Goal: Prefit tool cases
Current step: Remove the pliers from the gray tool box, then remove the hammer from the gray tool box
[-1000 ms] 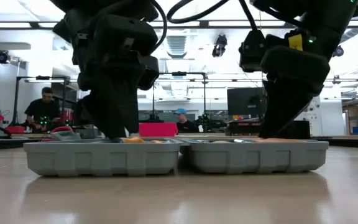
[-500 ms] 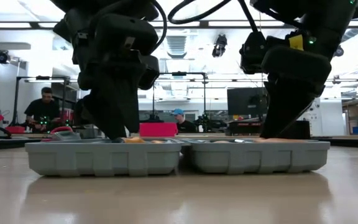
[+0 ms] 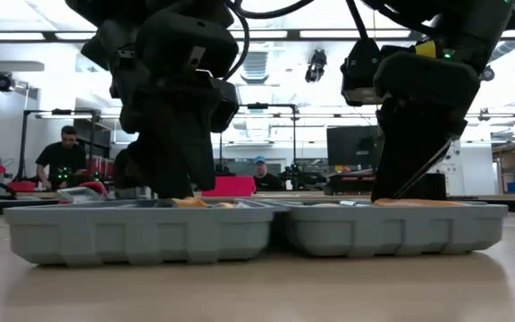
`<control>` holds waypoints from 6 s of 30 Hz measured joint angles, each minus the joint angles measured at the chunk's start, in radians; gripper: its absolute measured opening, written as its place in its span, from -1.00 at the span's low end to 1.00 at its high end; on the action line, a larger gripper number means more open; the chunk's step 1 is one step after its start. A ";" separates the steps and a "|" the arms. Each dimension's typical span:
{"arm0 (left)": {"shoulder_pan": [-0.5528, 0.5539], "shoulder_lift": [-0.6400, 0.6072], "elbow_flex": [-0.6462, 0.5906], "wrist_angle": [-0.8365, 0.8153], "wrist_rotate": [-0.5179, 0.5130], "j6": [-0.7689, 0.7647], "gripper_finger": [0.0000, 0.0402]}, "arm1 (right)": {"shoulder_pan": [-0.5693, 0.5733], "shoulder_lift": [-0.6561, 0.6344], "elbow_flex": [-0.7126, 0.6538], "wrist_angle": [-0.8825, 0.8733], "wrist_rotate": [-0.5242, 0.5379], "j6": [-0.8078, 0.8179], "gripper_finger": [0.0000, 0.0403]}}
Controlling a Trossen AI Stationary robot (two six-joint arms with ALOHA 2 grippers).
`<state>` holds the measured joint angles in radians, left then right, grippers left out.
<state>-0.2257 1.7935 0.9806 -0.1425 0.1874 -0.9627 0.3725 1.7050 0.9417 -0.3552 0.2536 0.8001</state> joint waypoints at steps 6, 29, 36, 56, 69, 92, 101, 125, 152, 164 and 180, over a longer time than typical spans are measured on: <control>0.007 0.002 0.000 0.002 0.013 0.002 -0.06 | -0.006 0.010 0.000 0.014 0.007 0.000 -0.32; 0.024 -0.022 0.041 0.125 -0.039 0.085 -0.20 | -0.021 0.014 0.005 0.066 0.015 0.003 -0.36; 0.029 -0.059 0.054 0.028 0.006 0.099 -0.27 | -0.022 0.014 0.004 0.050 0.026 0.001 -0.41; -0.042 -0.111 0.044 -0.361 0.119 0.135 -0.21 | -0.033 -0.073 0.006 0.052 0.021 -0.109 -0.36; -0.052 -0.111 0.005 -0.477 0.013 0.134 -0.22 | -0.030 -0.068 0.052 0.046 -0.045 -0.172 -0.40; -0.028 -0.118 0.004 -0.409 -0.383 0.385 -0.31 | -0.030 -0.068 0.052 0.050 -0.044 -0.167 -0.38; -0.042 -0.199 0.004 -0.590 -0.264 0.274 -0.36 | -0.050 -0.068 0.052 0.106 -0.053 -0.201 -0.37; -0.182 -0.291 -0.120 -0.636 -0.258 0.013 -0.37 | -0.198 0.161 0.238 0.090 -0.161 -0.528 -0.47; -0.230 -0.293 -0.266 -0.391 -0.276 -0.070 -0.38 | -0.214 0.210 0.262 0.070 -0.126 -0.556 -0.63; -0.229 -0.293 -0.271 -0.347 -0.309 -0.059 -0.34 | -0.218 0.212 0.259 0.063 -0.126 -0.565 -0.67; -0.229 -0.292 -0.272 -0.314 -0.309 -0.029 -0.34 | -0.249 0.277 0.227 0.095 -0.126 -0.584 -0.73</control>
<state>-0.4546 1.5013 0.7082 -0.4565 -0.1219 -0.9916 0.1235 1.9822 1.1686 -0.2600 0.1273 0.2166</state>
